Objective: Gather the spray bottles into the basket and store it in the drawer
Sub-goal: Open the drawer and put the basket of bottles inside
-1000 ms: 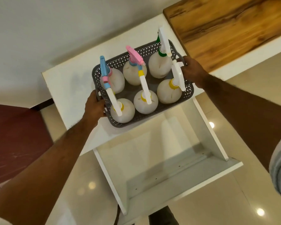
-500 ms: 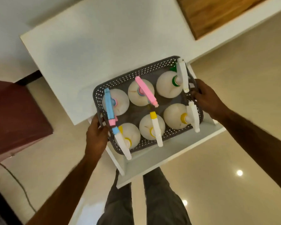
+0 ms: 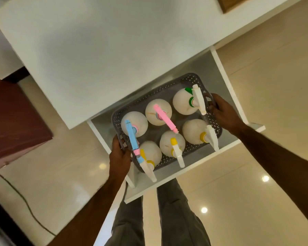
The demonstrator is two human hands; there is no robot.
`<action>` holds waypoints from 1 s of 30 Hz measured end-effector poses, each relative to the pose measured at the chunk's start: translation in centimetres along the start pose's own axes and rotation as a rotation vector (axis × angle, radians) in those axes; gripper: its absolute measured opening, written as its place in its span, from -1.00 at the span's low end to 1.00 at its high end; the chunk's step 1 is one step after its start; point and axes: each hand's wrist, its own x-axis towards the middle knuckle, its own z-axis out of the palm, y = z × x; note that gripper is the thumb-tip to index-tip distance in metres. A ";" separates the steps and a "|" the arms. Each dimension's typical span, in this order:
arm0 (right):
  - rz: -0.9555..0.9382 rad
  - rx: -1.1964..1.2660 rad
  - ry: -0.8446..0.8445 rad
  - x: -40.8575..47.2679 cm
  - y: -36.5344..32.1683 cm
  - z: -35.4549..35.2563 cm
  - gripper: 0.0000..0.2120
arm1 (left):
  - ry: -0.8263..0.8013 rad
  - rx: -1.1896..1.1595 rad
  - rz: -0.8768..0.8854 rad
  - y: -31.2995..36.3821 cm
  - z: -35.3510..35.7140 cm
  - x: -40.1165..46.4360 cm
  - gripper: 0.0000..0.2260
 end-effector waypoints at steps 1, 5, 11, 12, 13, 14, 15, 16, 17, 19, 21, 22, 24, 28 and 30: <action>-0.001 -0.008 -0.002 0.7 0.5 0.4 -0.62 | -0.003 0.013 0.000 -0.7 0.5 0.7 -0.47; 0.029 -0.035 -0.013 3.6 2.4 1.9 -0.49 | -0.003 0.071 -0.001 -3.3 2.1 3.6 -0.50; 0.062 0.004 -0.005 8.1 6.3 4.6 -0.59 | -0.029 0.055 -0.042 -7.3 3.7 8.2 -0.48; 0.066 -0.003 0.002 8.7 6.8 5.0 -0.62 | -0.032 0.046 -0.054 -7.8 3.9 8.9 -0.45; 0.068 -0.002 0.008 9.4 7.3 5.4 -0.64 | -0.033 0.041 -0.051 -8.3 4.2 9.5 -0.41; 0.067 -0.002 0.014 9.9 7.8 5.7 -0.66 | -0.032 0.041 -0.038 -8.8 4.5 10.1 -0.38; 0.065 -0.009 0.020 10.4 8.2 6.0 -0.68 | -0.030 0.041 -0.028 -9.2 4.7 10.5 -0.38; 0.066 -0.019 0.022 10.8 8.6 6.2 -0.69 | -0.028 0.035 -0.033 -9.6 4.9 11.0 -0.38; 0.071 -0.024 0.020 11.1 8.9 6.4 -0.69 | -0.027 0.025 -0.048 -10.0 5.0 11.3 -0.39; 0.076 -0.020 0.014 11.7 9.5 6.6 -0.67 | -0.043 0.024 -0.086 -10.8 5.3 12.2 -0.42; 0.073 -0.027 0.011 12.1 9.9 7.0 -0.65 | -0.067 0.034 -0.110 -11.4 5.5 12.9 -0.45; 0.072 -0.028 0.019 12.2 10.0 7.2 -0.65 | -0.072 0.051 -0.103 -11.5 5.6 13.2 -0.46; 0.070 -0.001 0.050 12.5 10.3 7.6 -0.64 | -0.072 0.113 -0.058 -11.8 5.7 13.7 -0.45; 0.054 -0.012 0.090 13.0 10.5 8.1 -0.64 | -0.103 0.037 -0.111 -12.1 5.5 14.0 -0.37; 0.041 -0.022 0.095 12.5 10.5 8.1 -0.64 | -0.134 0.032 -0.143 -11.8 5.3 13.7 -0.37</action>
